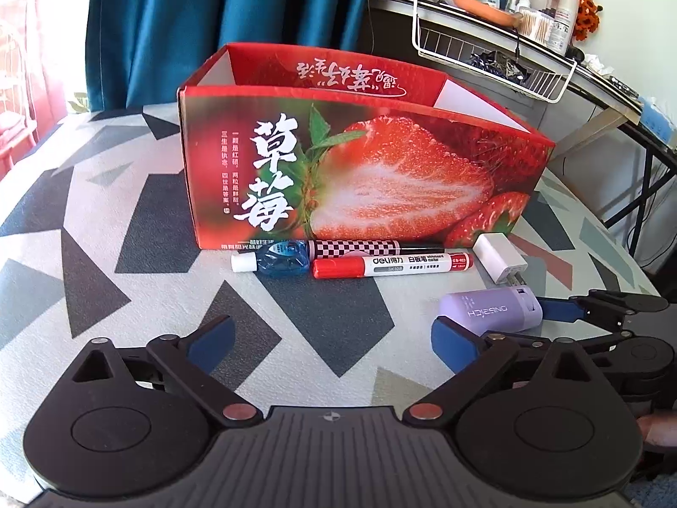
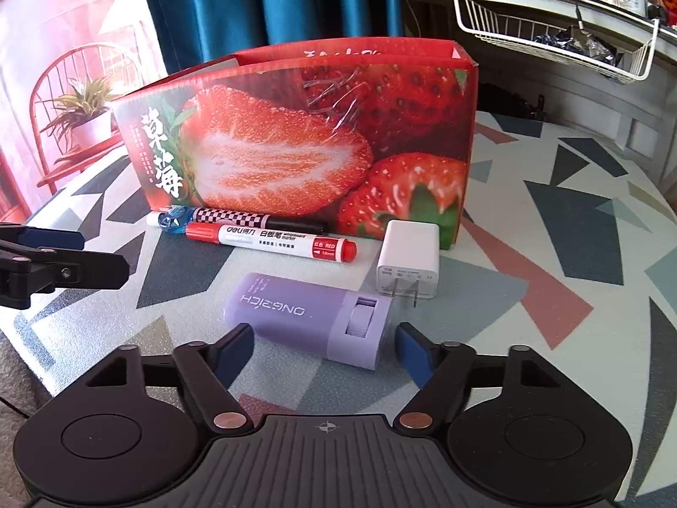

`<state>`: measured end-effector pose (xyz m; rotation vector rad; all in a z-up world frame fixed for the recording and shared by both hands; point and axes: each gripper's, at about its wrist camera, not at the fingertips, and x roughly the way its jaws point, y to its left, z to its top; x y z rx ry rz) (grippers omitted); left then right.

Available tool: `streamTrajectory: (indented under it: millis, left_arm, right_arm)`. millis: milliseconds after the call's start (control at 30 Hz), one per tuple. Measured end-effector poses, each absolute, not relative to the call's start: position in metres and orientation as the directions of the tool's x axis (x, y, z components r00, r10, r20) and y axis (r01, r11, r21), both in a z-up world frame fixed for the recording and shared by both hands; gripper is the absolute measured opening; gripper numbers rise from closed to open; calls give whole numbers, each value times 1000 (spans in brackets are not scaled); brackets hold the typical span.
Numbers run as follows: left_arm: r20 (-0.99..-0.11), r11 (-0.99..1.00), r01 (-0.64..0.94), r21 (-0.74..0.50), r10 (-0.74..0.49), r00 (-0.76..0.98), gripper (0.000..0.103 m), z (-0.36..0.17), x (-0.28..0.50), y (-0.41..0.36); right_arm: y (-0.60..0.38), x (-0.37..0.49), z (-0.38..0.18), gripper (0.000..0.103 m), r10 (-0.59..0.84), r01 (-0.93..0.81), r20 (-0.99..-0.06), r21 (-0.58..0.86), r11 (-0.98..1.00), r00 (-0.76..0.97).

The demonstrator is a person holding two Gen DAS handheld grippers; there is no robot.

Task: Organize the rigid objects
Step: 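Grasp the purple power bank with the left gripper, then lift the power bank with the left gripper over the red box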

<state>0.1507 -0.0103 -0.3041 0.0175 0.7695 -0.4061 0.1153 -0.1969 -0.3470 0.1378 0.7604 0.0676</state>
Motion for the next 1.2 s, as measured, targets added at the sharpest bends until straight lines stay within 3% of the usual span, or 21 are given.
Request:
streamTrajectory:
  millis: [67,133,233,500,700,1200]
  left_arm:
    - [-687,918,361,-162,-367,626,90,-307,155,-9]
    - [-693,913,356,-198,-387,608,81,-310,160,-9]
    - [-696,900,361,-243,-421,581,70,-314,167,-11]
    - [-686,860,396,-322,-500,529,57,-318,189,-29]
    - [-682,827,411,-385,-555,477,56,-325,199,-42]
    - [-672,804,444,-395,-582,458,49,-338,203,-59]
  right_arm:
    - [-195,116,-347,65,113,-22,-678,142,990,726]
    - [-194,117,-347,56,121,-36,-675,139,990,727]
    - [-191,120,-347,49,133,-60,-670,131,990,731]
    - [-186,124,-349,44,150,-101,-660,112,989,737]
    - [-182,126,-349,40,161,-132,-656,95,987,738]
    - [-180,129,-350,42,161,-135,-658,90,987,735]
